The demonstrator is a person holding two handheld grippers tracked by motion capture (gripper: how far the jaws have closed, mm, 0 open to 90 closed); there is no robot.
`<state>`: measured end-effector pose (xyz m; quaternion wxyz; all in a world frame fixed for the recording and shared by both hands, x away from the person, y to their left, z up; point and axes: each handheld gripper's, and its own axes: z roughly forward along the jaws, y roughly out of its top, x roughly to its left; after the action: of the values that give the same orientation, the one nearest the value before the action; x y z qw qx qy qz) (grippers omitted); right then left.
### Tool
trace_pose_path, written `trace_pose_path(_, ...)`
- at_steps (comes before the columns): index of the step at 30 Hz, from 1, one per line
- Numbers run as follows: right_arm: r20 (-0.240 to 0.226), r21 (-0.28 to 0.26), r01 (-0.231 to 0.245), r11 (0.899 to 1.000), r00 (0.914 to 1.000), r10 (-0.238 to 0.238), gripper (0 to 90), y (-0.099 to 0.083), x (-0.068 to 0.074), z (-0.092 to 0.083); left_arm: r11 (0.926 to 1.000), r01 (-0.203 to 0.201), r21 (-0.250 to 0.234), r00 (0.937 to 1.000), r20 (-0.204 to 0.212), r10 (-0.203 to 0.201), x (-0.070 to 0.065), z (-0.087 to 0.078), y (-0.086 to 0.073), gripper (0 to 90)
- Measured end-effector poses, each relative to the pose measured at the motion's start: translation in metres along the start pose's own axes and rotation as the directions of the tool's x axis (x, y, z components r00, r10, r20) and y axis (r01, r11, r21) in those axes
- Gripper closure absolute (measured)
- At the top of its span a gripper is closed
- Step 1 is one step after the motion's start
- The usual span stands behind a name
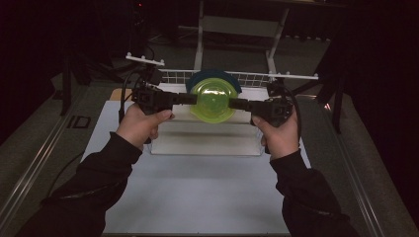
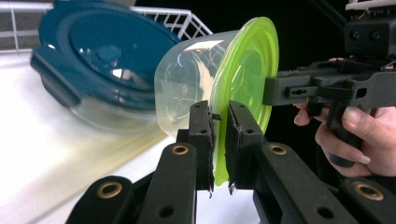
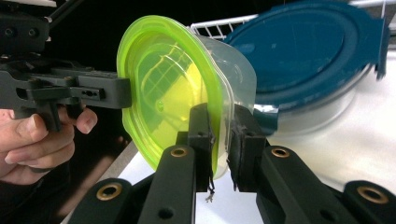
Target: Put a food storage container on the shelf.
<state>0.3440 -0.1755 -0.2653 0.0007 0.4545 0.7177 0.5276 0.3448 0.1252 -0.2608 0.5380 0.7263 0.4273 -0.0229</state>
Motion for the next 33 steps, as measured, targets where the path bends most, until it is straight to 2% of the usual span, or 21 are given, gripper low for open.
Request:
trace_pose_path(5, 0.002, -0.008, -0.009, 1.0, 1.0, 0.009, 80.3, 0.014, -0.005, 0.003, 1.0, -0.007, -0.004, 0.9999, -0.008, 0.007, 0.004, 0.004, 0.015, 81.0)
trace_pose_path(14, 0.046, 0.0, -0.026, 1.0, 0.9986, 0.026, 80.2, 0.031, -0.013, 0.012, 0.9998, 0.021, 0.002, 0.999, -0.038, -0.021, 0.014, 0.015, 0.03, 80.9)
trace_pose_path(17, 0.03, 0.009, -0.061, 0.998, 0.9977, 0.06, 80.2, 0.036, -0.018, 0.014, 0.9991, 0.04, 0.011, 0.9987, -0.031, -0.04, 0.017, 0.017, 0.035, 80.8)
trace_pose_path(20, 0.041, 0.013, -0.059, 0.998, 0.9975, 0.058, 79.7, 0.039, -0.018, 0.015, 0.9981, 0.061, 0.01, 0.9978, -0.025, -0.061, 0.021, 0.019, 0.039, 80.5)
trace_pose_path(23, 0.04, 0.012, -0.074, 0.997, 0.9965, 0.074, 78.8, 0.044, -0.02, 0.018, 0.995, 0.099, -0.012, 0.9948, -0.021, -0.1, 0.027, 0.021, 0.041, 79.9)
trace_pose_path(27, 0.047, 0.02, -0.106, 0.994, 0.9933, 0.105, 78.0, 0.049, -0.023, 0.022, 0.9933, 0.11, -0.035, 0.9935, -0.025, -0.111, 0.031, 0.025, 0.043, 79.1)
trace_pose_path(31, 0.065, 0.026, -0.115, 0.993, 0.9915, 0.113, 77.2, 0.053, -0.025, 0.025, 0.9865, 0.15, -0.065, 0.9882, -0.021, -0.152, 0.037, 0.029, 0.043, 78.4)
trace_pose_path(33, 0.061, 0.038, -0.128, 0.991, 0.9902, 0.126, 74.6, 0.056, -0.026, 0.027, 0.9859, 0.157, -0.058, 0.9871, -0.024, -0.158, 0.039, 0.03, 0.043, 77.8)
